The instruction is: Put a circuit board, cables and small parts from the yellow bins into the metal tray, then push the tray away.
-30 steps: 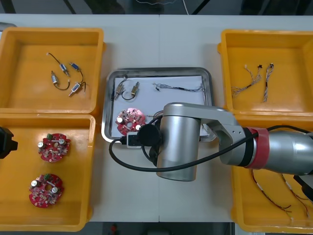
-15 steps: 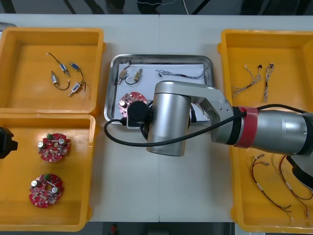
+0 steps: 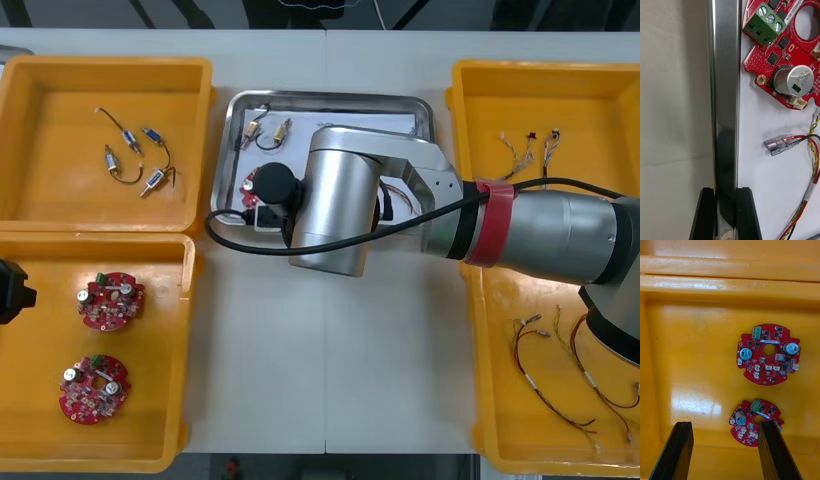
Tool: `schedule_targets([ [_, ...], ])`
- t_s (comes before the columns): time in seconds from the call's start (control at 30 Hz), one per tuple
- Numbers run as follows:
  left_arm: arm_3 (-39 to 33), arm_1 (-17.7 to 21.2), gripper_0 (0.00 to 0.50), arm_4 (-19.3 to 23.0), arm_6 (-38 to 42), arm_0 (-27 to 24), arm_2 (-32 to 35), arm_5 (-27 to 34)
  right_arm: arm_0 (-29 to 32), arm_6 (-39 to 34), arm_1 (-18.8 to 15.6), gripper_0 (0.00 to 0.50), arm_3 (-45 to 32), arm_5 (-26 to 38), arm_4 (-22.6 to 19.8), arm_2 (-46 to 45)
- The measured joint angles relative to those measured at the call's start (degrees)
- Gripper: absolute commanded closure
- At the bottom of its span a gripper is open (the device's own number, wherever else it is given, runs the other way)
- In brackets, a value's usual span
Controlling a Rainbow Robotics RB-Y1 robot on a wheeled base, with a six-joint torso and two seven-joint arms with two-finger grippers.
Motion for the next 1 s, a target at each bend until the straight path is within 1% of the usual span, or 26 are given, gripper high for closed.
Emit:
schedule_targets([
  [0.23, 0.00, 0.00, 0.000, 0.00, 0.00, 0.00, 0.00, 0.00, -0.91, 0.56, 0.01, 0.500, 1.77, -0.65, -0.11, 0.00],
  [0.43, 0.00, 0.00, 0.000, 0.00, 0.00, 0.00, 0.00, 0.00, -1.26, 3.61, 0.01, 0.500, 3.08, -2.76, -0.31, 0.00],
  [0.67, 0.00, 0.00, 0.000, 0.00, 0.00, 0.00, 0.00, 0.00, -1.76, 3.89, 0.02, 0.500, 4.26, -3.84, -0.39, -0.05],
  [0.83, 0.00, 0.00, 0.000, 0.00, 0.00, 0.00, 0.00, 0.00, -1.84, 6.71, 0.03, 0.500, 5.50, -4.51, -0.45, -1.01],
  [1.0, 0.00, 0.00, 0.000, 0.00, 0.00, 0.00, 0.00, 0.00, -2.27, 6.91, 0.06, 0.500, 7.15, -5.67, -0.90, -1.42],
])
